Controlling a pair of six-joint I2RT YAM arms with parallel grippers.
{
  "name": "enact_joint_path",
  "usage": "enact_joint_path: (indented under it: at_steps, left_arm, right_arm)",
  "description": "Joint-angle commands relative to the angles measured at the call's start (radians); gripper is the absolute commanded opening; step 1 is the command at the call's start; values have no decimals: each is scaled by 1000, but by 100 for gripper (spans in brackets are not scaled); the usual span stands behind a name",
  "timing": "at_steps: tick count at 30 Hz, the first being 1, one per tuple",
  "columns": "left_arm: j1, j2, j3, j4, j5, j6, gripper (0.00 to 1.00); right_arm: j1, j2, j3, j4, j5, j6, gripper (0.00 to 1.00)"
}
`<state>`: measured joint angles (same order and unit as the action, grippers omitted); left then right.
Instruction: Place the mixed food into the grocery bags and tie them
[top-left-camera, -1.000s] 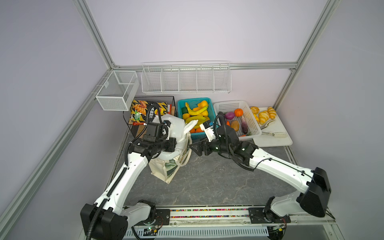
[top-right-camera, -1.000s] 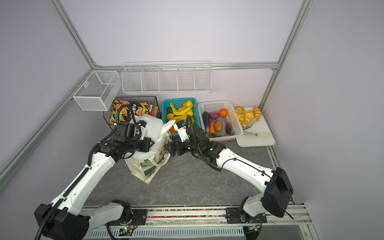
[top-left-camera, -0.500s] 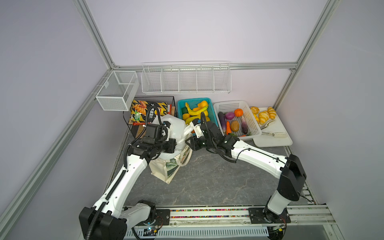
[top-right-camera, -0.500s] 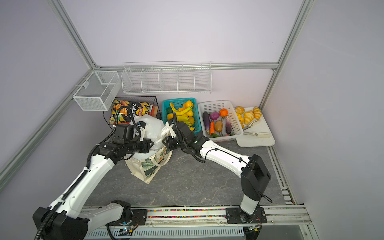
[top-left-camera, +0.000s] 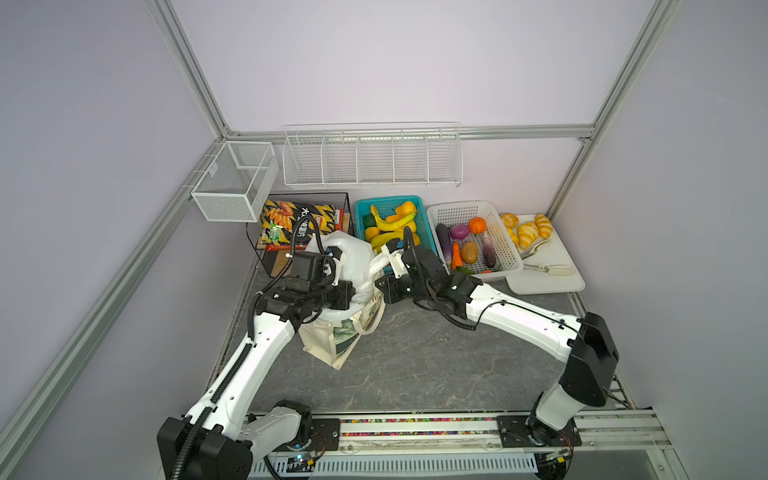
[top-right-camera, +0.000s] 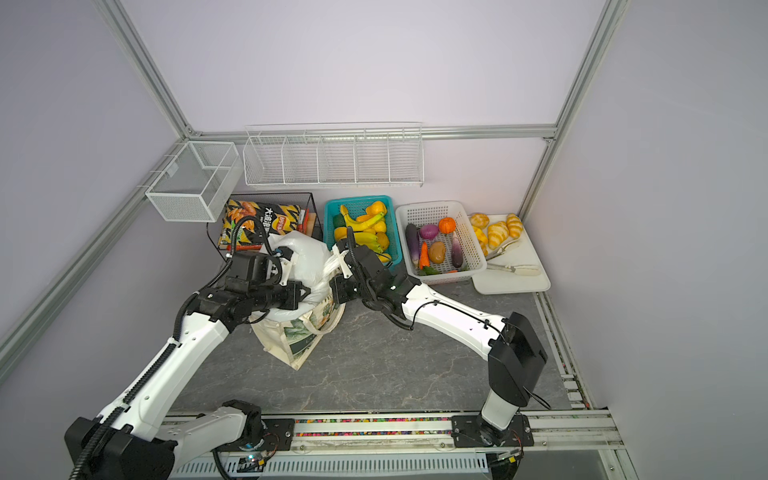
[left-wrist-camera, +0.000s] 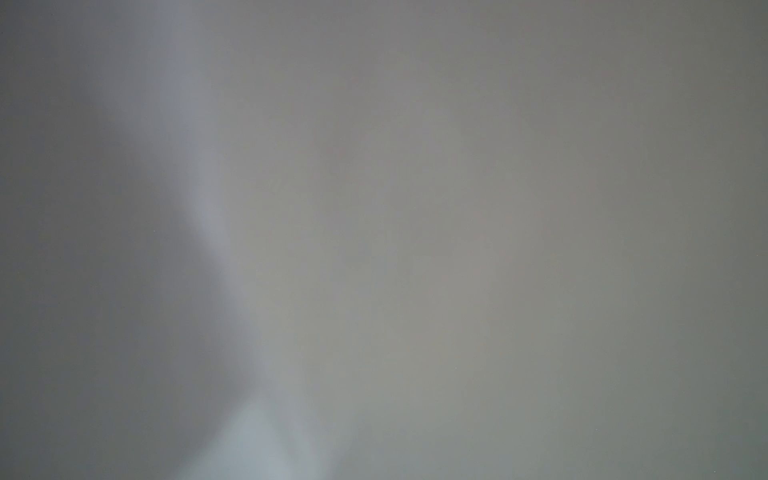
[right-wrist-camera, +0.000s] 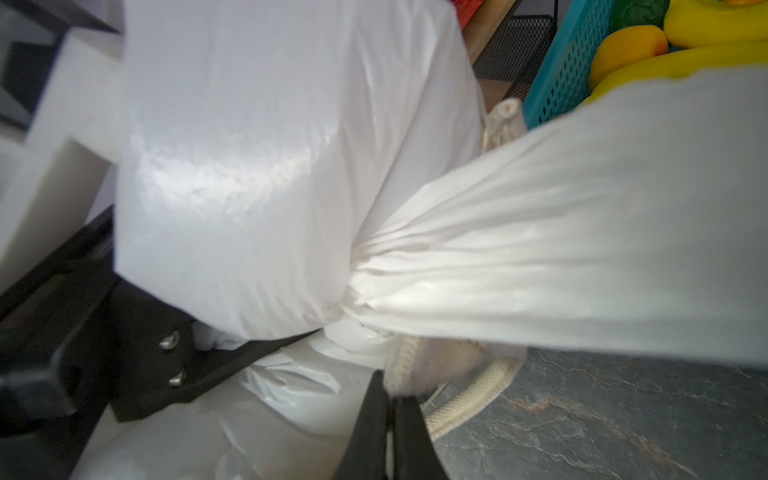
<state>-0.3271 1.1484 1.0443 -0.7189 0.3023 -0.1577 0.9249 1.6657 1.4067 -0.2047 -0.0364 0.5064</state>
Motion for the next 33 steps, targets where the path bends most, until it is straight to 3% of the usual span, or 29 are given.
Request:
enact_joint_path:
  at_steps: [1,7,14,18,20,28,33]
  left_arm:
    - [7,75,-74,-104,16,-44,0]
    - [7,142,-77,-113,-2,-49,0]
    - [7,-37,-37,-67,81,-65,41]
    - [7,-171,-19,-18,-15,-81,64]
    - [7,-209,14,-27,-63,-66,69]
    - [7,-243,182,21,-95,-54,73]
    - [7,-119,268,98,-87,-112,72]
  right_arm:
    - [-1,-103,-15,154,36,14,7]
    - [-1,-119,-57,204,39,21,7]
    - [-1,-116,-96,195,52,19,7]
    - [-1,-122,-100,176,63,7,7]
    - [-1,-126,-103,168,68,4,7]
    - [-1,-113,-104,164,62,-3,6]
    - [-1,-114,-118,171,62,-9,7]
